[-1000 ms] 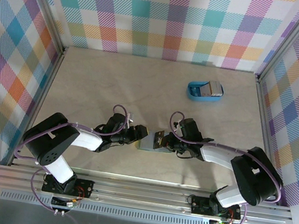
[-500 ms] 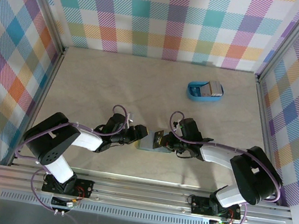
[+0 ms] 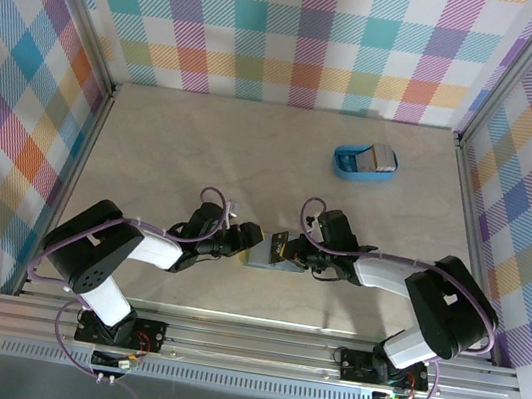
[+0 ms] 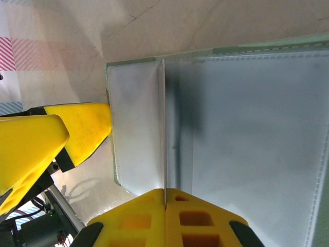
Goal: Put the credit cards into the card holder
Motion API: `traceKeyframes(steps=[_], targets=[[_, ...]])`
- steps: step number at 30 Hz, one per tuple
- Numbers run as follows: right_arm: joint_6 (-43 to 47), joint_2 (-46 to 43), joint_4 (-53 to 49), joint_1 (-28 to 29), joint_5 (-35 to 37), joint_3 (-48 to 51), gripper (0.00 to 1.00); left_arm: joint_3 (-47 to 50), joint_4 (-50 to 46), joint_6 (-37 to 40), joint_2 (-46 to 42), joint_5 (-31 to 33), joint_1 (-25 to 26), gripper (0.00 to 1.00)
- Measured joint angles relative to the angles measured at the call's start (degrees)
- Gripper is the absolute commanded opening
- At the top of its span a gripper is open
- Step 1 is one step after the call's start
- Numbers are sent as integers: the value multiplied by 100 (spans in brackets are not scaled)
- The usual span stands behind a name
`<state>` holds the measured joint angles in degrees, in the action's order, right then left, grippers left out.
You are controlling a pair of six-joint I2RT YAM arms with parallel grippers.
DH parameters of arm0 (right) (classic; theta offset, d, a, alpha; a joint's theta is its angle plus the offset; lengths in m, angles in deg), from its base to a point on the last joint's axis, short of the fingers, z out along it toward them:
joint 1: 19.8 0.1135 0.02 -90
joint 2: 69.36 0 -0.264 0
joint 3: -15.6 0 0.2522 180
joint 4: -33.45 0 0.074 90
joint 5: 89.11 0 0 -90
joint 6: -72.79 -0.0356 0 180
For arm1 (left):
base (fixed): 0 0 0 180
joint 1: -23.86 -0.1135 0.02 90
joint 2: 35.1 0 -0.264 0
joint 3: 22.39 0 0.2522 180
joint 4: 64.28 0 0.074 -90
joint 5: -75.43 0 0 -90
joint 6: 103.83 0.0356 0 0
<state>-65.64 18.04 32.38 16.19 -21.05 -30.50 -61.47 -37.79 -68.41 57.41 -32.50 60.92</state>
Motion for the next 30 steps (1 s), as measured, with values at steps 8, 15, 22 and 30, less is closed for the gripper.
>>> traceKeyframes(steps=[8,15,22,30], targets=[[-142,-22,20,0,35,92,0,0,144,-24,81,-20,0,60],[-352,-68,17,44,142,122,0,4,245,-87,131,-20,0,60],[-540,-72,-13,50,199,125,0,33,361,-111,162,-20,2,60],[-667,-74,-63,87,282,125,0,72,472,-116,179,-13,4,60]])
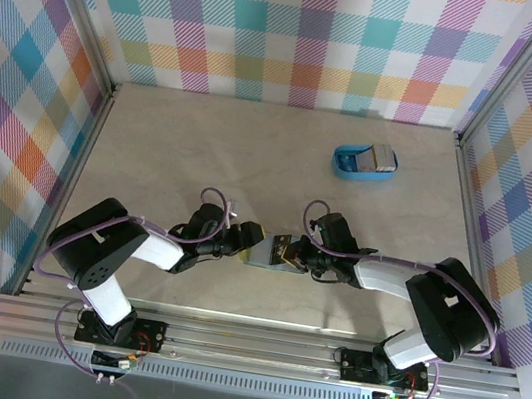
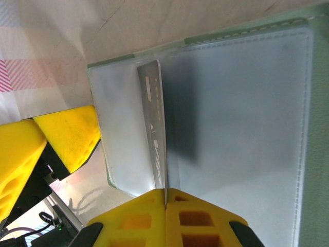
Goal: Put the credit cards into the card holder
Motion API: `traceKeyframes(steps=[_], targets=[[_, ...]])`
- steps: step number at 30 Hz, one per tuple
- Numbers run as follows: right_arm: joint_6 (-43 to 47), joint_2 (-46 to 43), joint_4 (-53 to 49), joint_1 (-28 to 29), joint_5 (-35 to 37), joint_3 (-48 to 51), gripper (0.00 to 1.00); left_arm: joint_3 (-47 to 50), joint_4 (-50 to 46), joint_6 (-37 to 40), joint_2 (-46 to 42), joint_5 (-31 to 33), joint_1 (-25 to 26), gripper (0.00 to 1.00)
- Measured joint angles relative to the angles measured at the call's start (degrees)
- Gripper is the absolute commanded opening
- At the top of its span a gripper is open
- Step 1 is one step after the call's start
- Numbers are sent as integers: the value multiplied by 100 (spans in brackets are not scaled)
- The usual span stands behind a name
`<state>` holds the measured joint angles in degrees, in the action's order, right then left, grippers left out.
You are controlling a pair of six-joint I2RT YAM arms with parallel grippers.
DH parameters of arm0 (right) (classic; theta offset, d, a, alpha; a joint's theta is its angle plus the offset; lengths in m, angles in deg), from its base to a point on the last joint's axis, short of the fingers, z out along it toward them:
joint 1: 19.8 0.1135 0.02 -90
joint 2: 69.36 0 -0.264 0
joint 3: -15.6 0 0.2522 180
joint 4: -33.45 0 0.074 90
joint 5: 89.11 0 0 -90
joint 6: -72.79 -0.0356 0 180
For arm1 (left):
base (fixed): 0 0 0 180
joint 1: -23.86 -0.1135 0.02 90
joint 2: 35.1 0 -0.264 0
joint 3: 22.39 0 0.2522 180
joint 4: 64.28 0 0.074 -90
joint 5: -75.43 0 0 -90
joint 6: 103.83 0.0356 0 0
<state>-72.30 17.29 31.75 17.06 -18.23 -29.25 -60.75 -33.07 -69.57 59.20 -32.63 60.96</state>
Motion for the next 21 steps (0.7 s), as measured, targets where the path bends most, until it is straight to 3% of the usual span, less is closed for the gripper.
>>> traceKeyframes(steps=[21], targets=[[48,369,22,35,-105,-210,0,15,133,-15,57,22,22,59]])
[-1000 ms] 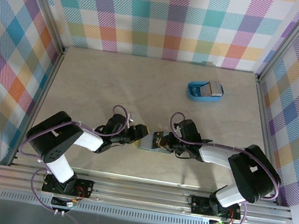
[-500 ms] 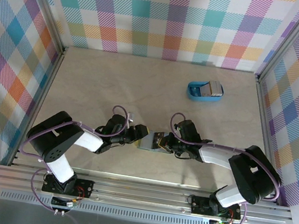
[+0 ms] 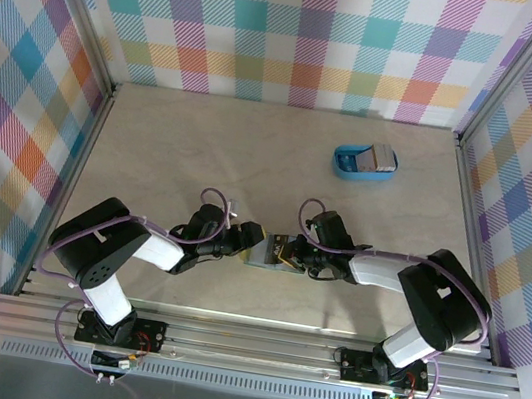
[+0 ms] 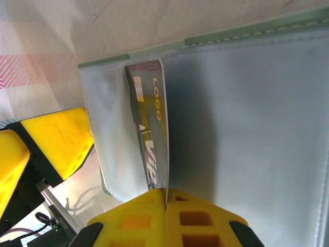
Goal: Put the credit cards into the card holder
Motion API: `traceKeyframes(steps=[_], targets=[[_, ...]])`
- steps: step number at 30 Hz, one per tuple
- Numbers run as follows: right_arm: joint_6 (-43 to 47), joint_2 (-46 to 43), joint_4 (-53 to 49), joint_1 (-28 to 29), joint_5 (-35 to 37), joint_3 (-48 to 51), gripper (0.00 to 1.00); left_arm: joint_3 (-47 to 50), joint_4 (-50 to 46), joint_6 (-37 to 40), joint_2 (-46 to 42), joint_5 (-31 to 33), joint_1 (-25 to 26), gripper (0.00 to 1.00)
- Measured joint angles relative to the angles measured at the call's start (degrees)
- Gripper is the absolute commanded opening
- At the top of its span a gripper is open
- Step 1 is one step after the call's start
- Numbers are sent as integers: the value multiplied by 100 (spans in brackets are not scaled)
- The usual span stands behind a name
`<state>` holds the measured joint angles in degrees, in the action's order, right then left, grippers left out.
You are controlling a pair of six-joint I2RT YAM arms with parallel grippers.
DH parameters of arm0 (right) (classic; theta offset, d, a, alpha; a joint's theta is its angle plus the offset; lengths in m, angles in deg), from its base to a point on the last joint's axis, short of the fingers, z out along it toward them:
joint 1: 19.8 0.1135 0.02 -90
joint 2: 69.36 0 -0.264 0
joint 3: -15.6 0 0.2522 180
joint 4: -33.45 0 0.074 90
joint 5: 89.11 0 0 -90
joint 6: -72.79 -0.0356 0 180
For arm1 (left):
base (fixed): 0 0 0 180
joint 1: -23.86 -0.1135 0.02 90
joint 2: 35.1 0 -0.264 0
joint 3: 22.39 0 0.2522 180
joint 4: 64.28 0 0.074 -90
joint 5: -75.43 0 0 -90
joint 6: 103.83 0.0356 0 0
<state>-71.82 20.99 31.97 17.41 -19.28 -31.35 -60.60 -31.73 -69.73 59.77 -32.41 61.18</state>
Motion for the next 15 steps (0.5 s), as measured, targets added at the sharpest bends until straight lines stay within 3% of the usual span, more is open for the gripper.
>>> traceKeyframes(steps=[15], targets=[[129,208,105,17,-162,-90,0,0,-4,0,0,20,7,59]])
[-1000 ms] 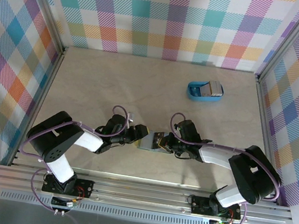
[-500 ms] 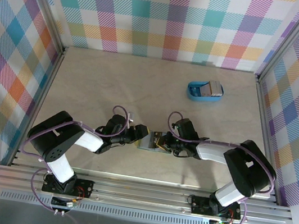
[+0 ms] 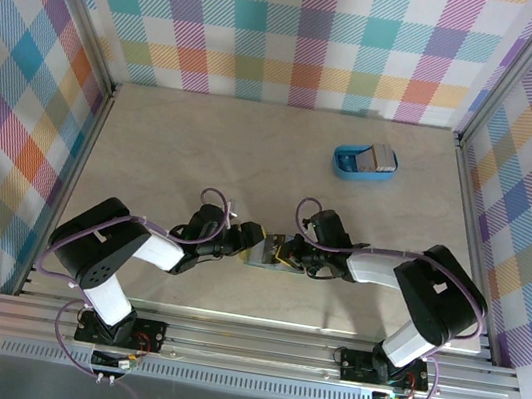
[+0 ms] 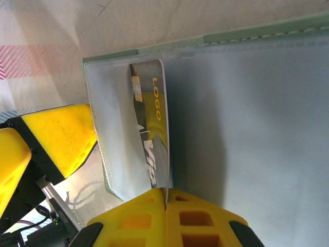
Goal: Put the credit cards into the card holder
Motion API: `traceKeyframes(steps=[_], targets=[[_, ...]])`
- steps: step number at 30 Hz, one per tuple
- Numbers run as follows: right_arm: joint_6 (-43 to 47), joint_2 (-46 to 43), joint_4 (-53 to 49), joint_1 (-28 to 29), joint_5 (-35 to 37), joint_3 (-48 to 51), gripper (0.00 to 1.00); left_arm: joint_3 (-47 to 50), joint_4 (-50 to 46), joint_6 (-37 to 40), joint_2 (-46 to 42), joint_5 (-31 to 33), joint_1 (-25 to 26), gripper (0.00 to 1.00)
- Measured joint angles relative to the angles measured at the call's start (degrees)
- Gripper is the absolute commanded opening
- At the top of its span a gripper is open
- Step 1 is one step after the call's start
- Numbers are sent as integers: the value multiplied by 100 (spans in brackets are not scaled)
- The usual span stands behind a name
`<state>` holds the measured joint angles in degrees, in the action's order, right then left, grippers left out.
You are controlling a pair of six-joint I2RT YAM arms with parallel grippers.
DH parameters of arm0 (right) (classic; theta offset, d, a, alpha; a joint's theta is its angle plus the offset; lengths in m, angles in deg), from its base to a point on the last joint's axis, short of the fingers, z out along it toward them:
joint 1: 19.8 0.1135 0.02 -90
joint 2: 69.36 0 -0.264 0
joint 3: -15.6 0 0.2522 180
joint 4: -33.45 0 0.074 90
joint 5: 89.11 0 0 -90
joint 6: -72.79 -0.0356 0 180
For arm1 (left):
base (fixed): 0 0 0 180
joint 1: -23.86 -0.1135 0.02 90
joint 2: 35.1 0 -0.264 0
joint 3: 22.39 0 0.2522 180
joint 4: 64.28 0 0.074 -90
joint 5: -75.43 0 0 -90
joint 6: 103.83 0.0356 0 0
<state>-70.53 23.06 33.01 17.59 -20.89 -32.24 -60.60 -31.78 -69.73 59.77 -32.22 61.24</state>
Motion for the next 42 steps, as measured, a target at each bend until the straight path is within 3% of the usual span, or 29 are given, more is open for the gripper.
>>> traceKeyframes(steps=[28,31,36,42], targets=[[-26,455,125,278,-85,-354,0,33,149,-46,55,15,0,59],[-22,393,74,284,-55,-354,7,44,160,-46,52,20,0,59],[111,-90,-568,391,291,-369,30,76,216,-46,55,39,4,58],[216,-588,-1517,398,826,-417,37,120,315,-46,63,81,22,58]])
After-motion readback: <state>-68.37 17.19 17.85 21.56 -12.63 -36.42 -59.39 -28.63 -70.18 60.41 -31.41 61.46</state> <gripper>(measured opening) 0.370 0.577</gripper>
